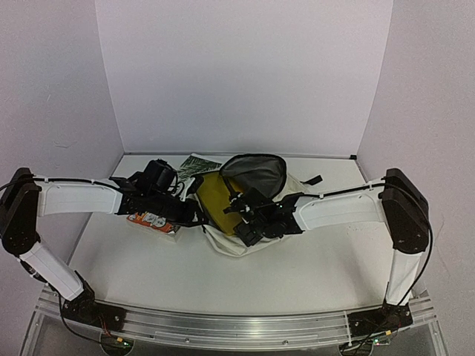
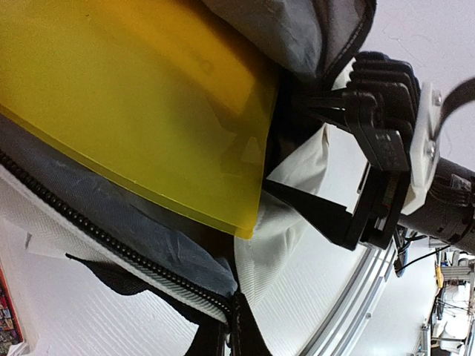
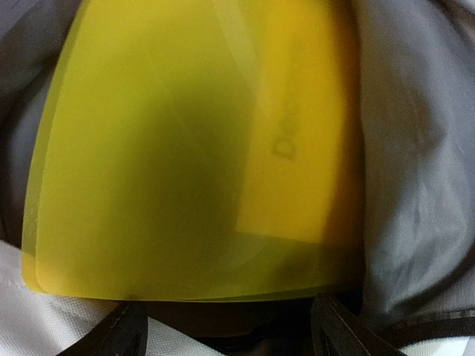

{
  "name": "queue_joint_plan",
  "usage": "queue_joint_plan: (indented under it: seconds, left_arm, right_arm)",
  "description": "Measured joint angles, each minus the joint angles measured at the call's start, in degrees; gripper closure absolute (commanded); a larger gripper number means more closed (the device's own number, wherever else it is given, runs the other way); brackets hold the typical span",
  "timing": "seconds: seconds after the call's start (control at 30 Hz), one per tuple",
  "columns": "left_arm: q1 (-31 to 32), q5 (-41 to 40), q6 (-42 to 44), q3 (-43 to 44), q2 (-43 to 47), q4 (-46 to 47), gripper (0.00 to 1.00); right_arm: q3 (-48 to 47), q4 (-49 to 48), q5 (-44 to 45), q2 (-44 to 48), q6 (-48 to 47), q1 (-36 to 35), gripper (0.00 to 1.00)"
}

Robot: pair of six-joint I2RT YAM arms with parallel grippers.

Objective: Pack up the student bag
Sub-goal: Adjust the student bag at the center of the board.

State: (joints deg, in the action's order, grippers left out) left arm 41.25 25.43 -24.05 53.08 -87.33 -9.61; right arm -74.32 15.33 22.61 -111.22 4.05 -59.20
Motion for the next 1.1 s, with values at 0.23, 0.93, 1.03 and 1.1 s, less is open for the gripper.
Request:
queue_joint_plan:
  seconds: [0.23,0.93,1.03,1.1]
  left_arm:
    - [-0.07,1.62,1.51,0.00,0.57,-0.33,1.00]
    - [-2.49,-6.64,-6.08,-4.17,5.60,-1.53,1.00]
    - [-5.49,-6.05,-8.17,-6.21,5.75,-1.36,0.95]
    - [-6.84,-5.51,-9.07,-7.52,5.77,-1.38,0.91]
  right_arm:
    - [-2.16,0.63,-0.68,-1.38,2.91,2.29,0.28]
    - [0.39,-3.74,-14.78,-0.09,2.01,3.30,0.18]
    - [1.95,-3.19,-19.69,1.27,1.92,3.13,0.18]
    - [2.84,-2.21,-22.56,2.36,1.97,2.80,0.18]
